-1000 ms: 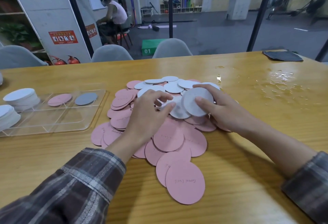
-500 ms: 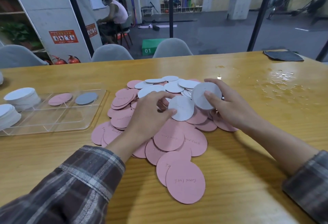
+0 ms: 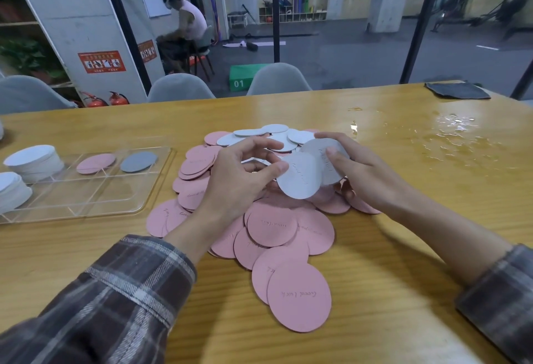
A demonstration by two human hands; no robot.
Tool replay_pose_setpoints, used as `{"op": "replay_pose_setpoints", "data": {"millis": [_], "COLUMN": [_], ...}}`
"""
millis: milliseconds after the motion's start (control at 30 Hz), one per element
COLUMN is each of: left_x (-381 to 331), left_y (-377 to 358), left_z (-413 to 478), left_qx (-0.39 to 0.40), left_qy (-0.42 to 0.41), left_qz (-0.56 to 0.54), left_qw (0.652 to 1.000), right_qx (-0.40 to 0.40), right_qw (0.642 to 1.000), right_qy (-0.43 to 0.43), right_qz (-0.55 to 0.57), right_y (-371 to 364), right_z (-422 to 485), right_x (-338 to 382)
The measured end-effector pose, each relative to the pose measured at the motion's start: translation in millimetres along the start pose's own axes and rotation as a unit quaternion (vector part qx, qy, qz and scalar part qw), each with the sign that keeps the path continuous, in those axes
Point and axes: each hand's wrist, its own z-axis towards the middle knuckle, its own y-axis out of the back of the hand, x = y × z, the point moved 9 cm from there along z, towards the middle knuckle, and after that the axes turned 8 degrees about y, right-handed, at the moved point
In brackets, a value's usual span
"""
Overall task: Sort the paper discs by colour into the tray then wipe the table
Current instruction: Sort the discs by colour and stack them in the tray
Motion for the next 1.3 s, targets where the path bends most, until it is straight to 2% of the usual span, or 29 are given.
{"op": "replay_pose_setpoints", "data": {"millis": [133, 233, 533, 600, 667, 767, 833, 1133, 1300], "left_x": [-3, -7, -7, -7, -5, 12, 21, 13, 9], "left_y": [-4, -7, -8, -5, -4, -17, -22, -16, -14], "left_z": [-4, -6, -4, -3, -1, 6, 8, 9, 6], "left_qx": [-0.024, -0.038, -0.054, -0.072, -0.078, 0.003, 0.030, -0.001, 0.004], "left_qy": [-0.023, -0.050, -0.068, -0.085, -0.108, -0.120, -0.117, -0.115, -0.087], "left_qz": [0.010, 0.013, 0.048, 0.098, 0.194, 0.348, 0.393, 0.353, 0.273], "left_qw": [0.999, 0.998, 0.995, 0.989, 0.972, 0.930, 0.912, 0.928, 0.958], "right_qx": [0.050, 0.082, 0.079, 0.058, 0.021, -0.017, -0.022, -0.024, -0.040], "right_qw": [0.996, 0.994, 0.995, 0.998, 0.999, 0.999, 0.998, 0.995, 0.996], "right_qy": [-0.024, -0.019, -0.024, -0.014, -0.003, -0.002, -0.007, -0.003, 0.000], "right_qz": [0.066, 0.067, 0.060, 0.025, -0.030, -0.038, -0.055, -0.095, -0.081], "right_y": [-18, -28, -28, -20, -7, 8, 14, 15, 17], "right_z": [-7, -11, -10, -7, -1, 2, 1, 3, 3], "right_x": [6, 12, 7, 4, 2, -2, -5, -12, -11]}}
